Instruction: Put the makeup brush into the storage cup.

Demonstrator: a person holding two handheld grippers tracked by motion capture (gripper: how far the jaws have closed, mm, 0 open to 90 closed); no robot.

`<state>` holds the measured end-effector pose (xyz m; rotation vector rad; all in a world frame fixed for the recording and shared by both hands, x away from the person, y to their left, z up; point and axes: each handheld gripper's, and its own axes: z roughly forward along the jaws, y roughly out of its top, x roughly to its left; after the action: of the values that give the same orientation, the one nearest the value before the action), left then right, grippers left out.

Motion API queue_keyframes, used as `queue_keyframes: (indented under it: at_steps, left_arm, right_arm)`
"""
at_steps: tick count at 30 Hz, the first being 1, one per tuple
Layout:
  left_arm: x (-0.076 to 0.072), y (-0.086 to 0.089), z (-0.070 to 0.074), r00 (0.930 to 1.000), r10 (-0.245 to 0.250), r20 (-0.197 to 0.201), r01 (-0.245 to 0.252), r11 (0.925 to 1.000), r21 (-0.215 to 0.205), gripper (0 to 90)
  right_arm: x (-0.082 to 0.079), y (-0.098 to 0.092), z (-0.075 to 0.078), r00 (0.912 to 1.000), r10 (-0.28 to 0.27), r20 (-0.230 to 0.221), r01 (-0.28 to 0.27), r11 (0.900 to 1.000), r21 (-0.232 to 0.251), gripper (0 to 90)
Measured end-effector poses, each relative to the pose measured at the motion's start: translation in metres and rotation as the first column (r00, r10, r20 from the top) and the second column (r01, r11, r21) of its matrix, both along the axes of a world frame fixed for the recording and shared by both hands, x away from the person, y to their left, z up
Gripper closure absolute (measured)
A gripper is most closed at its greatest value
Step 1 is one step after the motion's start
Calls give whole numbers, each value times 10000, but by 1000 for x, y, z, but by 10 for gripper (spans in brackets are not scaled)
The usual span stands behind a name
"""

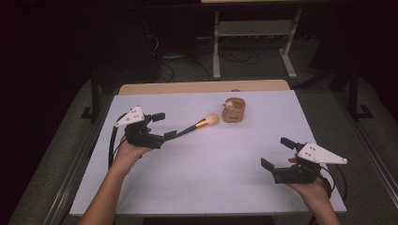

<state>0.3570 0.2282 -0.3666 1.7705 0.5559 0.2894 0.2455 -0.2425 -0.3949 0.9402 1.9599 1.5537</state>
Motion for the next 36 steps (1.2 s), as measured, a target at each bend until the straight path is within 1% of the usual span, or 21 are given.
queue_keyframes:
  at_steps: [5,7,9,10,11,12,17,19,20,23,26,29,30,36]
  left_arm:
    - [3,-1,1,10000,5,45,-4,10000,-23,101]
    - [5,-2,2,10000,7,49,-7,10000,-43,101]
    - [5,-3,2,10000,9,47,-9,10000,-69,101]
    - [7,-4,3,9999,-29,113,29,10000,24,101]
    - [8,-5,4,10000,-24,86,24,10000,-22,101]
    - [9,-5,4,9999,-54,122,54,10000,29,101]
    - [12,-7,5,9999,-38,111,38,10000,11,102]
    - [13,-9,5,9999,-56,85,56,10000,-21,101]
    - [15,-10,5,9999,-95,111,94,9999,58,102]
    - [17,-11,6,9998,-109,142,108,9999,91,101]
    - [19,-13,7,9998,-158,113,158,9999,-5,102]
    - [21,-14,7,9998,-164,120,164,9999,7,102]
    - [22,-15,8,9998,-146,155,146,9999,-36,101]
    - [27,-17,9,9998,-109,171,111,9999,-125,102]
  right_arm:
    - [0,0,0,10000,-4,-8,4,10000,1,0]
    - [0,-1,0,9999,-6,128,6,10000,-25,0]
    - [0,-1,0,9999,-5,107,5,10000,19,0]
    - [0,-1,0,9999,-5,100,5,10000,18,0]
    - [0,-1,0,9999,-5,108,5,10000,9,0]
    - [0,-1,0,9999,-6,108,6,10000,-8,0]
    - [0,-1,0,9999,2,119,-2,10000,-21,0]
    - [0,-1,0,10000,-10,59,10,10000,3,0]
    - [0,-1,0,10000,-5,72,5,10000,0,0]
    - [0,-1,0,10000,-14,-1,14,10000,23,0]
    - [0,0,0,10000,-9,-31,9,10000,31,0]
    - [0,-1,0,10000,-32,-26,32,10000,37,0]
    - [0,-1,0,9999,-32,118,31,10000,39,0]
    - [0,-2,1,9999,-40,112,39,10000,46,0]
